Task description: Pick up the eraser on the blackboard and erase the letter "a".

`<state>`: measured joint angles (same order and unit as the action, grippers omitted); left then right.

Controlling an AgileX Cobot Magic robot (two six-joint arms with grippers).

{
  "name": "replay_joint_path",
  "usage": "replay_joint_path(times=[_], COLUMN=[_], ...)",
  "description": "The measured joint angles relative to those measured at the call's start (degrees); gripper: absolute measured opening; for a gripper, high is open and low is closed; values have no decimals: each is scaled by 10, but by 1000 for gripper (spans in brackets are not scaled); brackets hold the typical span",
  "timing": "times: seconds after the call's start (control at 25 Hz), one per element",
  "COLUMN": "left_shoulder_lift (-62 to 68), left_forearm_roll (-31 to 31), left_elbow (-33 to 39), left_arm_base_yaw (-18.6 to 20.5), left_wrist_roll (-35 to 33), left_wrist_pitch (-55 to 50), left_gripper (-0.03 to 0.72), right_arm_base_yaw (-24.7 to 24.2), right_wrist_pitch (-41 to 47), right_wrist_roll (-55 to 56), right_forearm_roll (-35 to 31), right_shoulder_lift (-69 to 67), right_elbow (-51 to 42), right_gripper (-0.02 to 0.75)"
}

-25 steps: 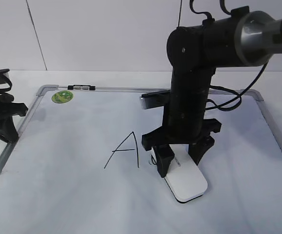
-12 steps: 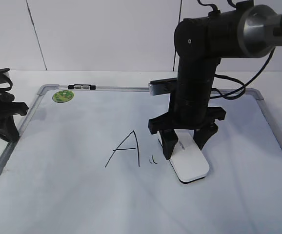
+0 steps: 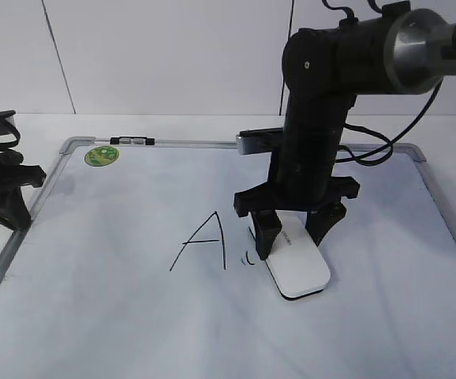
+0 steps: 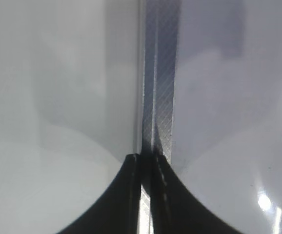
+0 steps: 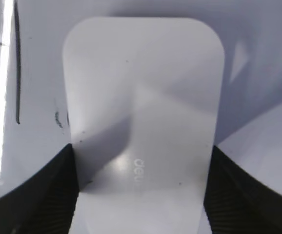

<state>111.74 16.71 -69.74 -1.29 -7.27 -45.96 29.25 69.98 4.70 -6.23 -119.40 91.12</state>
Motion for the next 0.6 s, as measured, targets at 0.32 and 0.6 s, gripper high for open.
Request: replay_joint_path(times=[0.32, 0.6], left_shoulder_lift=[0, 0], left_forearm_roll=[1, 1], left_elbow=[0, 0], left_arm_base_yaw=[0, 0], left_wrist_roll=[0, 0], left_wrist_pitch=[0, 0], left_gripper=[15, 15], right_arm_base_yaw=[16, 23], right_wrist_pitch=[0, 0], right_wrist_roll=[-3, -3], right_forearm_roll=[-2, -5], right_shoulder_lift=[0, 0], right_elbow=[0, 0], right_gripper=[526, 526])
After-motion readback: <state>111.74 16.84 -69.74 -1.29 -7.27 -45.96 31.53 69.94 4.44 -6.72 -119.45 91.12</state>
